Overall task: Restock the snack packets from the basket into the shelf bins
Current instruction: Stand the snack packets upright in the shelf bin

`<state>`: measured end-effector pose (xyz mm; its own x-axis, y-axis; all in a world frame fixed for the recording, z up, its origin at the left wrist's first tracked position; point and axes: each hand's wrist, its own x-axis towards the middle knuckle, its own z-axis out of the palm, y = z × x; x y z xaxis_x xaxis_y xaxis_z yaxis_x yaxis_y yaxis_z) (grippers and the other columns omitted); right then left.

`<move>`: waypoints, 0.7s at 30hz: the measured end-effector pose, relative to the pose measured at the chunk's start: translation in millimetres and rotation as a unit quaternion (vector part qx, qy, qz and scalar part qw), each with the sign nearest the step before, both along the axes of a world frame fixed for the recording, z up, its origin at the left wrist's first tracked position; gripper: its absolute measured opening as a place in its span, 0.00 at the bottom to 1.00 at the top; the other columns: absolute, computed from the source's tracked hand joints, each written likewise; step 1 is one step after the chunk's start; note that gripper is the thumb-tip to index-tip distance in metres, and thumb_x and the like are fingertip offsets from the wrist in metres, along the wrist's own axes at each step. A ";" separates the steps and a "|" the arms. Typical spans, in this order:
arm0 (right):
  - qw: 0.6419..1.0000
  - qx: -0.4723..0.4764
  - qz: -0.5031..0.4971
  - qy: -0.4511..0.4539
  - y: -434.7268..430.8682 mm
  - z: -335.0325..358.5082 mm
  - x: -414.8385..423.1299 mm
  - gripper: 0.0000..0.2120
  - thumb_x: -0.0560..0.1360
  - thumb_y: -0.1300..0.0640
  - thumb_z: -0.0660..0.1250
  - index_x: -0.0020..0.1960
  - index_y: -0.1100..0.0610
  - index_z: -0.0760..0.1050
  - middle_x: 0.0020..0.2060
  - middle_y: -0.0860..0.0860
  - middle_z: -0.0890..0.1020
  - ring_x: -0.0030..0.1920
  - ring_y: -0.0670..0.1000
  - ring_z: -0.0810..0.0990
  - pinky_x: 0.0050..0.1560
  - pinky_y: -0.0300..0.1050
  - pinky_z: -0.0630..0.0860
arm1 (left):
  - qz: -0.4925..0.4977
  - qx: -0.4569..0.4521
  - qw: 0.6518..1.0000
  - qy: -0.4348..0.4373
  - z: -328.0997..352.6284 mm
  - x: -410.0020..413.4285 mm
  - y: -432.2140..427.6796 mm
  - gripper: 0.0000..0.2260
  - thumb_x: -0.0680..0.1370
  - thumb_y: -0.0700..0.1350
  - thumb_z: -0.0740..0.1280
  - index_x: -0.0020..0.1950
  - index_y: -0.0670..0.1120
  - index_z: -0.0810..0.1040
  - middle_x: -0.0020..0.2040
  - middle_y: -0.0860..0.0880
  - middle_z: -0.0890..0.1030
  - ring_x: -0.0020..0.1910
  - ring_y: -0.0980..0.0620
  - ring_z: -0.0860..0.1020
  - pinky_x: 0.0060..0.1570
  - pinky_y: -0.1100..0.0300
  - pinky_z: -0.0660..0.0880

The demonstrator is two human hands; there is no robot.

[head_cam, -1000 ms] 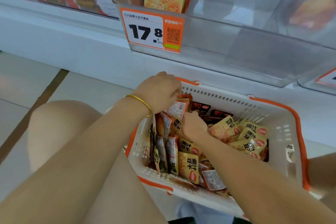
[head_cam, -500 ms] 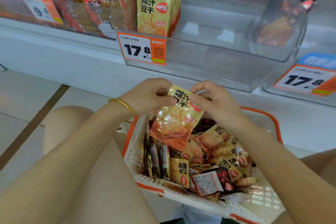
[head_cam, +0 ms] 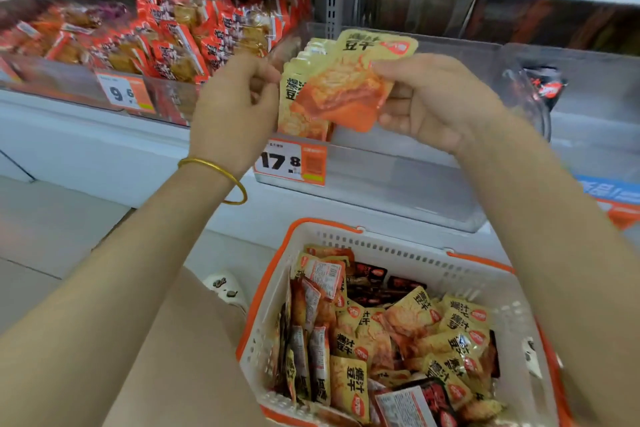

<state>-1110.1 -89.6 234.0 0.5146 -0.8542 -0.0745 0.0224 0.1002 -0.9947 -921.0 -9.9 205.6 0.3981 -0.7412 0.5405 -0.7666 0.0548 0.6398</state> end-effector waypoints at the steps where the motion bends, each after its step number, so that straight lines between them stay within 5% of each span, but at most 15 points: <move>1: 1.000 -0.020 -0.012 0.020 -10.7 2.3 8.8 0.02 0.77 0.58 0.65 0.45 0.54 0.75 0.31 0.49 0.81 0.28 0.46 0.79 0.29 0.39 0.78 | 0.013 0.020 0.996 -0.085 -1.8 7.9 -7.6 0.10 0.75 0.40 0.59 0.50 0.44 0.78 0.43 0.50 0.78 0.41 0.56 0.76 0.44 0.63 0.72; 3: 0.996 -0.046 -0.009 0.072 -26.3 -5.2 29.0 0.03 0.78 0.60 0.65 0.50 0.54 0.74 0.35 0.50 0.81 0.29 0.47 0.80 0.33 0.43 0.81 | 0.017 0.067 0.974 -0.217 -8.5 20.8 -20.8 0.14 0.73 0.42 0.57 0.51 0.42 0.79 0.50 0.44 0.79 0.51 0.44 0.75 0.53 0.52 0.72; 7: 0.972 -0.104 0.010 0.211 -46.1 -47.5 70.2 0.09 0.76 0.64 0.67 0.56 0.59 0.77 0.43 0.55 0.81 0.36 0.52 0.82 0.43 0.52 0.82 | -0.012 0.090 0.954 -0.287 -28.3 21.3 -28.3 0.12 0.74 0.41 0.60 0.50 0.34 0.78 0.63 0.36 0.73 0.60 0.35 0.72 0.61 0.46 0.69; 11: 0.874 -0.273 -0.001 0.403 -64.7 -70.4 87.3 0.14 0.74 0.53 0.70 0.56 0.58 0.80 0.52 0.56 0.82 0.53 0.57 0.80 0.54 0.50 0.76 | 0.005 0.155 0.941 -0.302 -39.5 19.4 -28.5 0.27 0.76 0.53 0.49 0.58 0.35 0.77 0.70 0.33 0.66 0.73 0.34 0.59 0.72 0.43 0.57; 16: 0.837 -0.274 0.014 0.474 -66.8 -72.6 95.1 0.18 0.77 0.44 0.63 0.53 0.58 0.78 0.45 0.54 0.81 0.42 0.54 0.78 0.42 0.44 0.71 | 0.012 0.133 0.939 -0.316 -45.2 18.3 -26.0 0.28 0.78 0.55 0.47 0.58 0.37 0.78 0.71 0.34 0.65 0.74 0.36 0.57 0.73 0.44 0.55; 21: 0.819 -0.263 0.022 0.509 -69.0 -70.2 99.1 0.20 0.77 0.40 0.59 0.49 0.58 0.76 0.41 0.54 0.79 0.41 0.55 0.78 0.41 0.46 0.73 | 0.001 0.123 0.949 -0.292 -43.3 17.3 -22.5 0.27 0.78 0.55 0.47 0.58 0.39 0.77 0.72 0.37 0.65 0.75 0.39 0.57 0.74 0.45 0.52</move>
